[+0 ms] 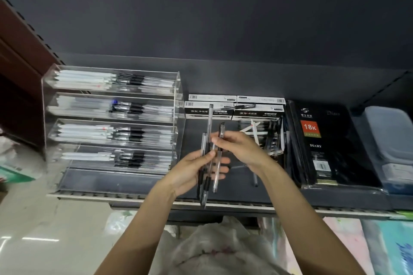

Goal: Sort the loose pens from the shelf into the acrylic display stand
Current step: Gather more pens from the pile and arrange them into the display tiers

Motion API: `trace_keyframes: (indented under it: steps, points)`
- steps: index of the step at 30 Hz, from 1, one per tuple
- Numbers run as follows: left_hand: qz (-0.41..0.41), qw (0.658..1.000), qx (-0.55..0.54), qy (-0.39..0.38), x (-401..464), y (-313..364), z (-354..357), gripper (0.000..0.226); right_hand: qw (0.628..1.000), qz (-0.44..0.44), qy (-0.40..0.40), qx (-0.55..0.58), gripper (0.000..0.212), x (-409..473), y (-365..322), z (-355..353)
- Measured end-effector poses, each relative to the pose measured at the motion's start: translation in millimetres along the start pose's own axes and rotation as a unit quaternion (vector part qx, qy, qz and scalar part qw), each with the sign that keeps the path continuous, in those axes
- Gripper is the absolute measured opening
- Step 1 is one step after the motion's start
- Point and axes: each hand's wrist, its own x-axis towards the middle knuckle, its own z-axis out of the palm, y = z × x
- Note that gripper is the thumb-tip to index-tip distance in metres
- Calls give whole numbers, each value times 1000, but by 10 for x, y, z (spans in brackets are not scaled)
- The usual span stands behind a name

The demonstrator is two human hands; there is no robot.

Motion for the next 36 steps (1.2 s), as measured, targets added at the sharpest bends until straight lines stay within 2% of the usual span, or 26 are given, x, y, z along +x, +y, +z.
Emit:
trace_keyframes:
  steps: [2,4,6,7,10,12,14,20,25,28,31,33,36]
  points:
    - [-4,1000,-20,15,-35,5,-35,20,1000,-10,-23,18,30,35,-35,32]
    - [-6,1000,6,0,-63,11,-72,21,999,-35,-22,17,52,74,-85,39]
    - [-11,999,40,-25,-78,10,-107,22,995,-88,0,-38,71,137,-134,-5]
    - [-15,998,53,-31,-80,8,-121,23,990,-115,1,-79,71,166,-166,-36]
    - [-29,995,87,-38,-72,-13,-151,25,971,-144,-24,-187,39,247,-243,-134]
    - [-38,993,101,-45,-65,-36,-162,26,969,-138,-34,-200,17,276,-261,-191]
    - [-46,992,105,-54,-50,-65,-174,26,969,-131,-52,-201,7,285,-258,-242]
    - [-50,993,85,-71,-12,-84,-140,27,968,-74,-111,-213,16,299,-189,-243]
    - [-55,991,103,-68,47,-53,-138,27,962,-75,-139,-221,23,253,-232,-231]
    - [-49,990,110,-69,77,-55,-115,25,955,-89,-142,-246,19,269,-262,-240]
    - [-42,987,140,-62,107,-34,-97,24,964,-111,-111,-213,12,273,-345,-344]
    - [-43,984,165,-58,119,-40,-100,23,971,-129,-62,-193,10,272,-403,-493]
    - [-37,988,142,-45,159,-19,-89,20,977,-131,6,-169,9,229,-405,-703]
